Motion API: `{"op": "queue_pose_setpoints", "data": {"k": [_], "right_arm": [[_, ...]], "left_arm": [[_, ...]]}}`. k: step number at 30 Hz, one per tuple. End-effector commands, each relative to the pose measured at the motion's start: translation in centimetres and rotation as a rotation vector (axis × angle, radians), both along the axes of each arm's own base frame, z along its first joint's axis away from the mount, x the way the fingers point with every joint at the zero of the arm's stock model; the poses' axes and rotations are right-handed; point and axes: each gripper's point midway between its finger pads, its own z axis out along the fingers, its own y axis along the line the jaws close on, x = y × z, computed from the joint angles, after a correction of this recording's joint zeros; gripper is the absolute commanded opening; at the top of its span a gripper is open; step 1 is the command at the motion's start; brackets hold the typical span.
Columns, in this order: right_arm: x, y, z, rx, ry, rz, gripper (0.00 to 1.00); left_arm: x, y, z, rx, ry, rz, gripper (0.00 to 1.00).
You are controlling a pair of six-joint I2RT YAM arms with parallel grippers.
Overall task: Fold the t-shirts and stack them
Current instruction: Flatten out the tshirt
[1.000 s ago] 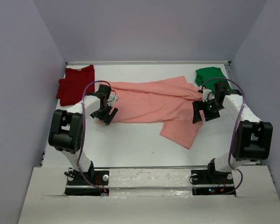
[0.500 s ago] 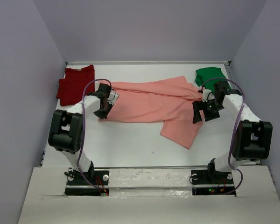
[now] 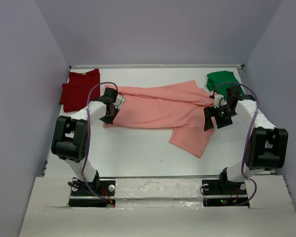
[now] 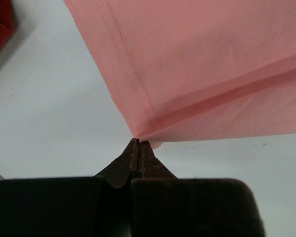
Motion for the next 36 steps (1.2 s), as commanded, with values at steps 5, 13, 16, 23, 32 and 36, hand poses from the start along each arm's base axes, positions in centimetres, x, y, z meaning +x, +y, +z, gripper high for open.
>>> {"op": "queue_pose_setpoints", "data": {"k": [5, 13, 16, 23, 32, 36], "right_arm": [[-0.1, -0.3, 0.5, -0.01, -0.002, -0.004, 0.9], [-0.2, -0.3, 1.7, -0.008, -0.012, 0.005, 0.89], [-0.4, -0.4, 2.0, -0.014, -0.015, 0.009, 0.89], [-0.9, -0.5, 1.7, -0.022, -0.006, 0.022, 0.89], [-0.8, -0.2, 1.5, -0.008, -0.013, 0.028, 0.89], [-0.9, -0.2, 1.5, -0.006, -0.015, 0.032, 0.89]], "left_arm": [[2.2, 0.1, 0.4, 0.052, -0.056, 0.014, 0.0], [1.6, -0.8, -4.2, 0.154, 0.025, -0.023, 0.0], [1.8, -0.9, -4.8, 0.185, 0.034, -0.031, 0.0], [2.4, 0.0, -3.3, 0.25, -0.028, 0.006, 0.44], [3.4, 0.5, 2.3, 0.244, -0.177, 0.049, 0.99], [3.8, 0.9, 4.9, 0.253, -0.236, 0.071, 0.99]]}}
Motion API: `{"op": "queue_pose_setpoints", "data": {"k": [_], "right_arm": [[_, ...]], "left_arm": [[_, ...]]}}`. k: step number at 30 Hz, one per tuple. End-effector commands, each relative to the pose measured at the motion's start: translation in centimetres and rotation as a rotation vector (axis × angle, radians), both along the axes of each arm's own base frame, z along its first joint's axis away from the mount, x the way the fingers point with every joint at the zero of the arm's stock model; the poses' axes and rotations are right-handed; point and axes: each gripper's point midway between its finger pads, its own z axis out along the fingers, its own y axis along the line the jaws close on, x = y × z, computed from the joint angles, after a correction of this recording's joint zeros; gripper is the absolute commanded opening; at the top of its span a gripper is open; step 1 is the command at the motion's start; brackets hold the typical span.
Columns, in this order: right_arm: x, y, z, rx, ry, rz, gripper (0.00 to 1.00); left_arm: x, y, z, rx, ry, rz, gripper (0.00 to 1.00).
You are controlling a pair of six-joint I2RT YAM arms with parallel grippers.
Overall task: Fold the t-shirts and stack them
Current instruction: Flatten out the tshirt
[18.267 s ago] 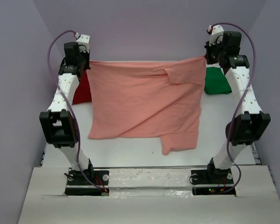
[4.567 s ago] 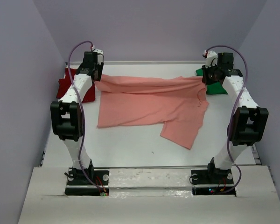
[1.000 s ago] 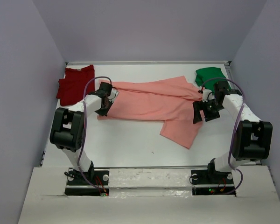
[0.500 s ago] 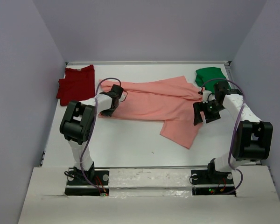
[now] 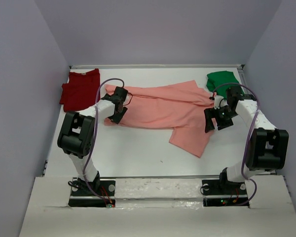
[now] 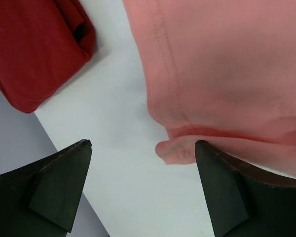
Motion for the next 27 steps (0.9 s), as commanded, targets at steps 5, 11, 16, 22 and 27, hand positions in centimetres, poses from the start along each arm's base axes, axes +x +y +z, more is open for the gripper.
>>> {"op": "queue_pose_setpoints", "data": {"k": [5, 11, 16, 22, 27], "right_arm": [[0.4, -0.2, 1.3, -0.003, -0.059, 0.011, 0.89], [0.4, -0.4, 1.4, -0.016, -0.069, 0.013, 0.89], [0.6, -0.6, 1.4, -0.031, -0.081, 0.008, 0.89], [0.9, -0.6, 1.3, -0.029, -0.076, 0.003, 0.89], [1.0, -0.9, 1.2, -0.043, -0.072, -0.003, 0.89]], "left_arm": [[0.7, 0.4, 6.7, -0.032, -0.152, 0.04, 0.99], [-0.6, -0.3, 6.8, -0.174, -0.068, 0.02, 0.92], [-3.2, -1.3, 4.4, -0.254, 0.075, -0.048, 0.63], [-5.1, -1.5, 2.5, -0.269, 0.16, -0.103, 0.24], [-6.0, -2.1, 2.9, -0.314, 0.174, -0.132, 0.24]]}}
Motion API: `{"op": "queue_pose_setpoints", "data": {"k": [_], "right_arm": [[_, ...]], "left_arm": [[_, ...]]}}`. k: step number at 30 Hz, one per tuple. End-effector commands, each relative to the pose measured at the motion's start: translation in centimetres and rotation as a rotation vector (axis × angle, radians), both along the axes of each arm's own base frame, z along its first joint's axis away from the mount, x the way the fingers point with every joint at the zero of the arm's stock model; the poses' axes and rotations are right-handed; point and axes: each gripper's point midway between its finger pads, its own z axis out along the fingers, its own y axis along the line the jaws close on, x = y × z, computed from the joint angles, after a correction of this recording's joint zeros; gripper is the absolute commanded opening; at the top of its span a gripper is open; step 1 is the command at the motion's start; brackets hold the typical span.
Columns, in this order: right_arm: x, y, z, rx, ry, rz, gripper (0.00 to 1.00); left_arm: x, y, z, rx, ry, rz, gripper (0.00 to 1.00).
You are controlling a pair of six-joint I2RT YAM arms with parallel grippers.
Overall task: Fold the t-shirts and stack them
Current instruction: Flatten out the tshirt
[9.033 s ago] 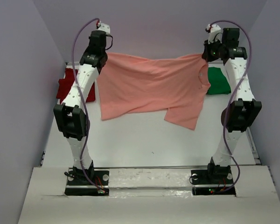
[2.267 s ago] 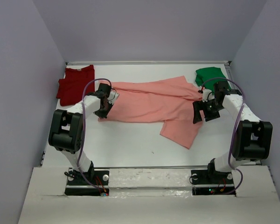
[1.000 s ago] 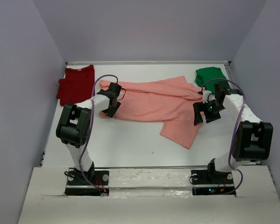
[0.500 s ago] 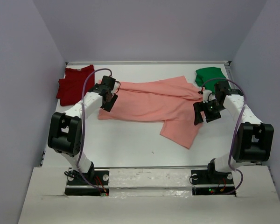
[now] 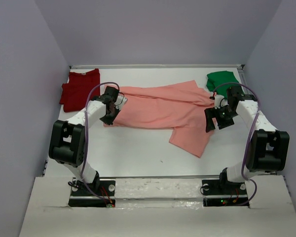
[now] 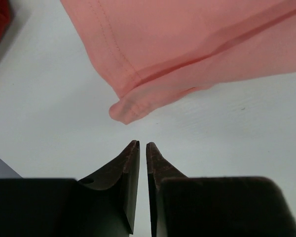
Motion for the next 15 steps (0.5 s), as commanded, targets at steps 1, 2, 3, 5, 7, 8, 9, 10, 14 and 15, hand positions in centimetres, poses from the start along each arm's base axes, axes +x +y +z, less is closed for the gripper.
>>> {"op": "queue_pose_setpoints", "data": {"k": [1, 2, 3, 5, 7, 8, 9, 10, 14, 15], "right_arm": [[0.9, -0.6, 0.9, -0.023, -0.047, -0.013, 0.89], [1.0, -0.6, 0.9, -0.024, -0.047, -0.015, 0.89], [1.0, -0.6, 0.9, -0.024, -0.045, -0.015, 0.89], [1.1, -0.5, 1.0, -0.019, -0.048, -0.017, 0.89], [1.0, -0.5, 0.9, -0.016, -0.042, -0.019, 0.89], [1.0, -0.5, 0.9, -0.018, -0.042, -0.02, 0.89], [1.0, -0.5, 0.9, -0.017, -0.043, -0.021, 0.89], [1.0, -0.5, 0.9, -0.019, -0.043, -0.022, 0.89], [1.1, -0.6, 1.1, -0.025, -0.047, -0.023, 0.89], [1.1, -0.6, 1.1, -0.025, -0.05, -0.023, 0.89]], "left_arm": [[-1.2, -0.7, 1.6, -0.062, 0.001, -0.049, 0.24], [-1.5, -0.8, 1.4, -0.063, 0.018, -0.056, 0.23], [-1.5, -0.6, 1.3, -0.058, 0.017, -0.056, 0.22], [-1.6, -0.1, 1.0, -0.038, 0.014, -0.05, 0.2], [-1.6, 0.0, 0.8, -0.036, 0.009, -0.049, 0.2], [-1.7, 0.0, 0.6, -0.035, 0.017, -0.05, 0.2], [-1.8, 0.1, 0.3, -0.034, 0.025, -0.052, 0.2], [-1.9, 0.0, 0.2, -0.035, 0.03, -0.055, 0.2], [-2.1, 0.9, -1.0, 0.005, 0.043, -0.049, 0.2], [-2.0, 1.0, -1.0, 0.008, 0.041, -0.05, 0.22]]}}
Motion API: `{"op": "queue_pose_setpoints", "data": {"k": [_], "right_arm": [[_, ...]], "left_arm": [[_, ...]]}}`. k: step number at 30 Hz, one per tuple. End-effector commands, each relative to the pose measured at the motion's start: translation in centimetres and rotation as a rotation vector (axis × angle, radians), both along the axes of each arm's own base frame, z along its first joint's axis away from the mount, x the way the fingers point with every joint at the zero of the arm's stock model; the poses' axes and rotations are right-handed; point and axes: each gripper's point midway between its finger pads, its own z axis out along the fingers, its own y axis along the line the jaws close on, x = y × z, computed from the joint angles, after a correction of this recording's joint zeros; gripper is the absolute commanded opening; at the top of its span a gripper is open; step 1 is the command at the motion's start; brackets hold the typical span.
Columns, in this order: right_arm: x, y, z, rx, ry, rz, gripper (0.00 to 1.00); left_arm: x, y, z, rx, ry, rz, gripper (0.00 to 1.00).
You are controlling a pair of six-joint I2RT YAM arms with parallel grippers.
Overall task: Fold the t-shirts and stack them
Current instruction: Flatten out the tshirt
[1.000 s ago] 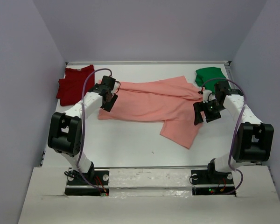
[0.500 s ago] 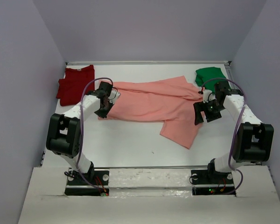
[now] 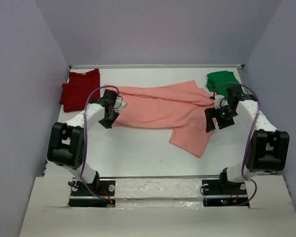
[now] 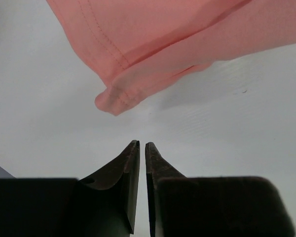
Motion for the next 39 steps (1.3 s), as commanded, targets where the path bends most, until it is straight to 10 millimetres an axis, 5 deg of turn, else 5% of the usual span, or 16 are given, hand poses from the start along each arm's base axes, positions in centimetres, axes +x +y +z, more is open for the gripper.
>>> {"op": "queue_pose_setpoints", "data": {"k": [1, 5, 22, 39], "right_arm": [[1.1, -0.4, 1.2, -0.013, -0.049, -0.017, 0.89], [1.1, -0.4, 1.0, -0.01, -0.042, -0.017, 0.89], [1.0, -0.3, 0.9, -0.004, -0.034, -0.017, 0.89], [1.2, 0.1, 0.4, 0.02, -0.013, -0.019, 0.89]], "left_arm": [[-0.1, 0.9, -0.3, 0.025, -0.002, -0.008, 0.29], [0.3, 1.0, 0.0, 0.025, -0.019, -0.006, 0.36], [0.7, 1.0, -1.0, 0.037, -0.007, -0.021, 0.35], [3.3, 0.8, -1.1, 0.055, -0.032, -0.031, 0.38]]}}
